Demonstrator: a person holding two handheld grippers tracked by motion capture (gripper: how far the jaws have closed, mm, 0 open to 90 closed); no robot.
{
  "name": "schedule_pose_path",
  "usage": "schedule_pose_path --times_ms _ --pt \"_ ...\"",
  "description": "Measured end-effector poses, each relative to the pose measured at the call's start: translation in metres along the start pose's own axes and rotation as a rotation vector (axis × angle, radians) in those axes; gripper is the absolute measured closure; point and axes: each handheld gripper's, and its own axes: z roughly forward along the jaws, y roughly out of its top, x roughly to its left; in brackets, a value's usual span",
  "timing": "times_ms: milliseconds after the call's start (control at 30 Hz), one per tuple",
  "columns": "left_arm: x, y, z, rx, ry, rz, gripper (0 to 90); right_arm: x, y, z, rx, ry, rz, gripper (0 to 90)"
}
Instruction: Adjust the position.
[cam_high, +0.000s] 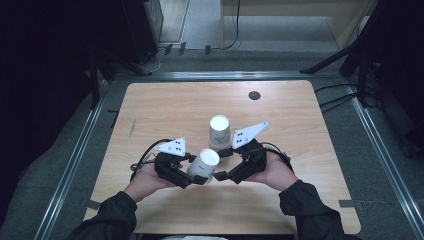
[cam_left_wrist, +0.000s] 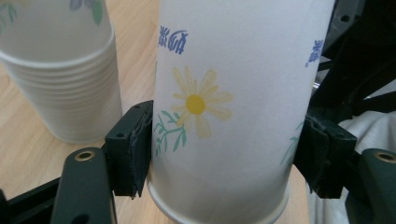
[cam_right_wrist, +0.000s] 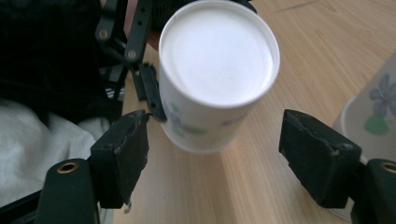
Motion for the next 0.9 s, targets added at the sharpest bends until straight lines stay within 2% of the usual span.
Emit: schedule_pose_path --times_ms 100,200,367,500,700,900 --pt "0.001 0.0 -0.001 0.029 0.009 0.006 28.8 0.003 -0.009 -0.004 0.02 -0.042 -0.007 27.3" --pt "0.002 0.0 -0.001 0.059 0.018 0.01 28.8 0.004 -0.015 -0.003 0.03 -0.054 -0.009 27.7" --pt "0.007 0.0 -0.002 0.105 0.04 0.007 28.7 0.004 -0.022 0.003 0.056 -0.056 -0.014 28.7" --pt "0.011 0.0 -0.002 0.152 0.066 0.019 28.7 0.001 -0.023 0.006 0.066 -0.059 -0.019 28.9" --pt "0.015 -0.001 0.002 0.206 0.056 -0.01 28.7 -0.005 -0.025 0.008 0.061 -0.069 0.007 29.2" --pt "0.012 -0.001 0.009 0.268 0.059 0.02 28.7 -0.001 -0.023 0.015 0.07 -0.059 -0.024 28.7"
